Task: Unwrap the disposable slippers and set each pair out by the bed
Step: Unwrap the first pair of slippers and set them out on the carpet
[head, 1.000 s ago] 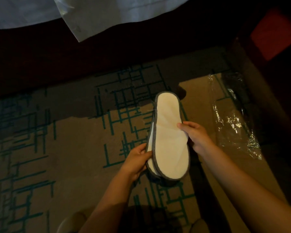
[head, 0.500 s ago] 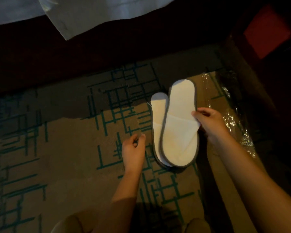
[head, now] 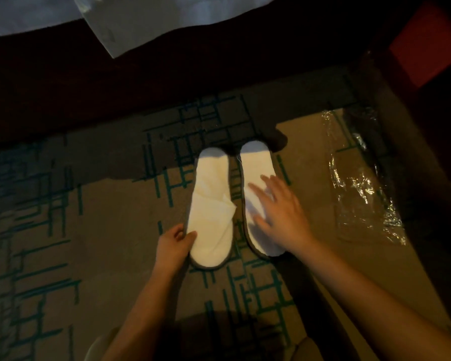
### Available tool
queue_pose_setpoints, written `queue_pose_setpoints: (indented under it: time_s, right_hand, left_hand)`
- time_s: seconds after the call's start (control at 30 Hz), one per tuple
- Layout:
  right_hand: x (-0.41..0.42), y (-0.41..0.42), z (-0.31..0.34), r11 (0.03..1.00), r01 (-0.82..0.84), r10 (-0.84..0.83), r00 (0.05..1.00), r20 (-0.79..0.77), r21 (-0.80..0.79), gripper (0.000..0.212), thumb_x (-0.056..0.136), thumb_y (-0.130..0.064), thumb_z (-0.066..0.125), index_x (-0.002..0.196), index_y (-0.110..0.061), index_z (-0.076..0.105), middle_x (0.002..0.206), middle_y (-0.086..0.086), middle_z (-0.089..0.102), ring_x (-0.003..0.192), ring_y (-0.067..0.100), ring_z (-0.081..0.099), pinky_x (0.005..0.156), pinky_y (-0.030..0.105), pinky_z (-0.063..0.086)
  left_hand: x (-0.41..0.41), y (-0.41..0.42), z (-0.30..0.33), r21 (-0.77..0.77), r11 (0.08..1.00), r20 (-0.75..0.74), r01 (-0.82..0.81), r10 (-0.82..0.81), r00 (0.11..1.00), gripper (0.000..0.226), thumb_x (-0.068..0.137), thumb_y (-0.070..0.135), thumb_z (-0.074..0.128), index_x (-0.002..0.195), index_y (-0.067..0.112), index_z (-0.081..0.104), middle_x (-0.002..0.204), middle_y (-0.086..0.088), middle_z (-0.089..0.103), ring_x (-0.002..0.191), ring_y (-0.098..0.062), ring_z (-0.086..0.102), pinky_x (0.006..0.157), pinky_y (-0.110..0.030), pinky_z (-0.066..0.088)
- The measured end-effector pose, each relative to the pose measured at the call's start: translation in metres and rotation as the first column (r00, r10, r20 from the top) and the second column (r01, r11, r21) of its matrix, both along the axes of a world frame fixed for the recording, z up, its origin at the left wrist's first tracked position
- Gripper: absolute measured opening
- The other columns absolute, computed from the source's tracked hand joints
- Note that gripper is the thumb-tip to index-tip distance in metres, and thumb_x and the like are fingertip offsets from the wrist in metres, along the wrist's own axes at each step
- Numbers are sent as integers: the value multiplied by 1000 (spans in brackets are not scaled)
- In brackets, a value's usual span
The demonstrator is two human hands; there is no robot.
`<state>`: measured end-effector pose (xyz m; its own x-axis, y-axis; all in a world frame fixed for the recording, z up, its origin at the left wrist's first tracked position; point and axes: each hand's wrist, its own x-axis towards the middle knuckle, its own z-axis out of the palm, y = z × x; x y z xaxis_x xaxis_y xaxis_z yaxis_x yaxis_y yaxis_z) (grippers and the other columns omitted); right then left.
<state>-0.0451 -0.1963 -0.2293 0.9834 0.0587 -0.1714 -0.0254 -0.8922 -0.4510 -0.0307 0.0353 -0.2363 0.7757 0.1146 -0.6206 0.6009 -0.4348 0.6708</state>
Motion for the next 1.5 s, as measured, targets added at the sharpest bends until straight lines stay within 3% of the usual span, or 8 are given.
queue_pose_setpoints:
  time_s: [0.1,0.2,0.3,0.47,0.7,0.97,1.2,1.5]
  right_hand:
    - [-21,5,-16,974,-210,205,977,-60,-87,66,86,-45,50,145,-27,27,158,9,17,146,30,10,114,44,16]
    - [-36,14,-22,956,-254,234,962,-137,-148,70,85,-48,50,146,-24,25,158,11,16,145,32,9,113,48,18]
    - [-42,11,-22,958,-233,202,963,-177,-170,73,87,-48,49,148,-24,16,159,8,5,143,26,-8,114,46,4]
    - [-45,0,-18,969,-193,144,948,-284,-152,74,91,-49,40,149,-27,0,159,1,-10,137,15,-24,116,41,-7]
    - [-35,-17,-6,972,-145,81,946,-315,-186,73,90,-47,44,149,-29,5,160,2,-8,146,22,-13,118,44,2]
    - [-51,-20,-4,983,-151,109,943,-315,-109,57,95,-32,43,147,-31,19,160,3,3,147,25,-5,118,44,10]
    - [-45,-26,-2,979,-154,102,938,-330,-136,61,92,-34,49,146,-29,20,160,3,5,147,24,-3,118,41,14]
    - [-24,-46,-4,974,-150,92,946,-312,-167,61,92,-30,49,146,-28,22,160,3,7,147,25,-1,117,43,16]
  left_hand:
    - [-3,7,5,295,952,46,87,-105,993,45,84,19,61,125,5,49,117,-19,56,113,-33,52,86,-34,44]
    - [-8,7,6,484,820,175,306,-433,884,87,74,33,69,144,20,19,150,-14,15,139,-33,14,111,-49,24]
    - [-12,4,-5,474,595,79,649,-763,642,106,68,48,65,142,39,-10,152,1,-26,139,-25,-25,115,-50,3]
    - [-15,-8,-21,475,384,-113,792,-866,487,106,74,46,65,140,37,-18,149,-3,-34,138,-29,-29,116,-57,12]
    - [-19,-46,-7,536,397,-44,745,-868,494,100,75,49,63,144,33,-7,157,-5,-17,144,-26,-13,118,-47,18]
    - [-40,-39,-15,535,399,15,745,-886,464,86,82,40,59,144,35,0,149,4,-25,139,-15,-20,120,-41,12]
    - [-27,-46,-20,590,396,79,704,-896,438,81,78,36,66,144,27,21,157,-12,10,144,-32,12,118,-47,16]
    - [-5,-67,-22,548,411,75,728,-892,446,78,83,39,59,145,29,13,158,-8,-2,146,-26,-2,118,-38,11]
